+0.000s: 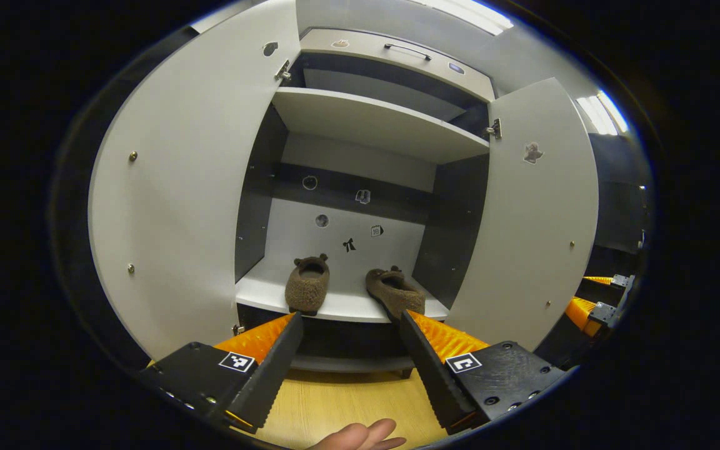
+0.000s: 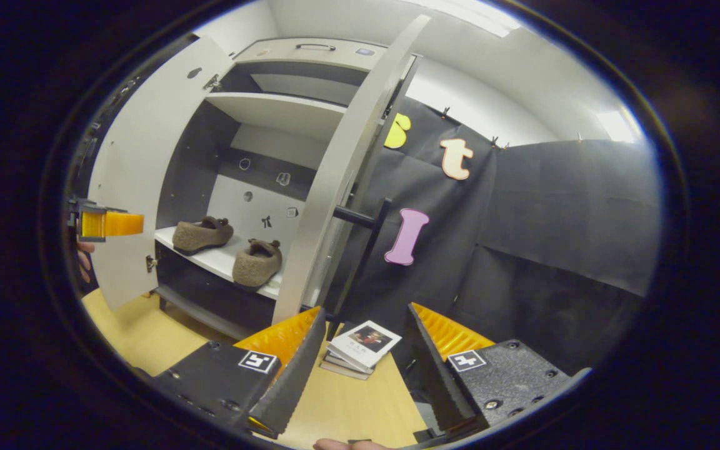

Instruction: Grab one shoe with the right hand and put it into the shoe cabinet, grab the other shoe with the left hand and put it into the shoe cabinet; then close the right door with the right hand and the left door with the left hand.

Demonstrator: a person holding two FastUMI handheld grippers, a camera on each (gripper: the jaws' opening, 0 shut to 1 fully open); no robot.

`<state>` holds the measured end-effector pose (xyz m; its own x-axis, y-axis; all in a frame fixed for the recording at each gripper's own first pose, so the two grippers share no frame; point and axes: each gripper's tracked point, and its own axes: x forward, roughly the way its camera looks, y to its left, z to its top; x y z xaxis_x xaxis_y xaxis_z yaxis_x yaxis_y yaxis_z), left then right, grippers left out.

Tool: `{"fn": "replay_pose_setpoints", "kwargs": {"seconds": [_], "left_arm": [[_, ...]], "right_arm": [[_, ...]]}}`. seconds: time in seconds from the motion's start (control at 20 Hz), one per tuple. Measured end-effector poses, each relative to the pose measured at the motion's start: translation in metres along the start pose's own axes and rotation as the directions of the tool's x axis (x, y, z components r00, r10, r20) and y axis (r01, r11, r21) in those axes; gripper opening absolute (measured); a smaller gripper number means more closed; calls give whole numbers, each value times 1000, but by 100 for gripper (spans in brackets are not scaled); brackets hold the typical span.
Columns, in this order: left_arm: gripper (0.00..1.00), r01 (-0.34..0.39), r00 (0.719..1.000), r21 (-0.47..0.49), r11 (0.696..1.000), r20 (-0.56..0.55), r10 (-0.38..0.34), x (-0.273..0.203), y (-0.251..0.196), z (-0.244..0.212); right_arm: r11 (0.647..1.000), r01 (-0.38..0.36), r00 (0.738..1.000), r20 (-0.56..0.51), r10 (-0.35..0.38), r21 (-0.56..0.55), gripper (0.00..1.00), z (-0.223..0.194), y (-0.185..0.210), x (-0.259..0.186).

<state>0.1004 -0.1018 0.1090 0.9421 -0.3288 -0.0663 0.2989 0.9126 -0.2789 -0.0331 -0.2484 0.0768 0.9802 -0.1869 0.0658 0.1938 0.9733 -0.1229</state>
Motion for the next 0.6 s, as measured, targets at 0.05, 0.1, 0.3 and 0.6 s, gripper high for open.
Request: {"fn": "replay_pose_setpoints", "kwargs": {"seconds": [0.05, 0.1, 0.3, 0.6], "left_arm": [[95, 3, 1000, -24, 1000, -22, -4, 1, 0, -4], [95, 0, 999, -46, 999, -33, -1, 1, 1, -5], [94, -25, 1000, -69, 997, -20, 24, -2, 15, 1], [95, -88, 995, -11, 996, -58, 87, -14, 40, -9]], "right_arm": [[1000, -17, 1000, 1, 17, 6, 84, 2, 8, 0], [999, -32, 999, 7, 32, 3, 84, 4, 16, 1], [995, -102, 994, 44, 102, -11, 84, 18, 51, 5], [975, -219, 974, 70, 216, 35, 84, 31, 95, 20]]}}
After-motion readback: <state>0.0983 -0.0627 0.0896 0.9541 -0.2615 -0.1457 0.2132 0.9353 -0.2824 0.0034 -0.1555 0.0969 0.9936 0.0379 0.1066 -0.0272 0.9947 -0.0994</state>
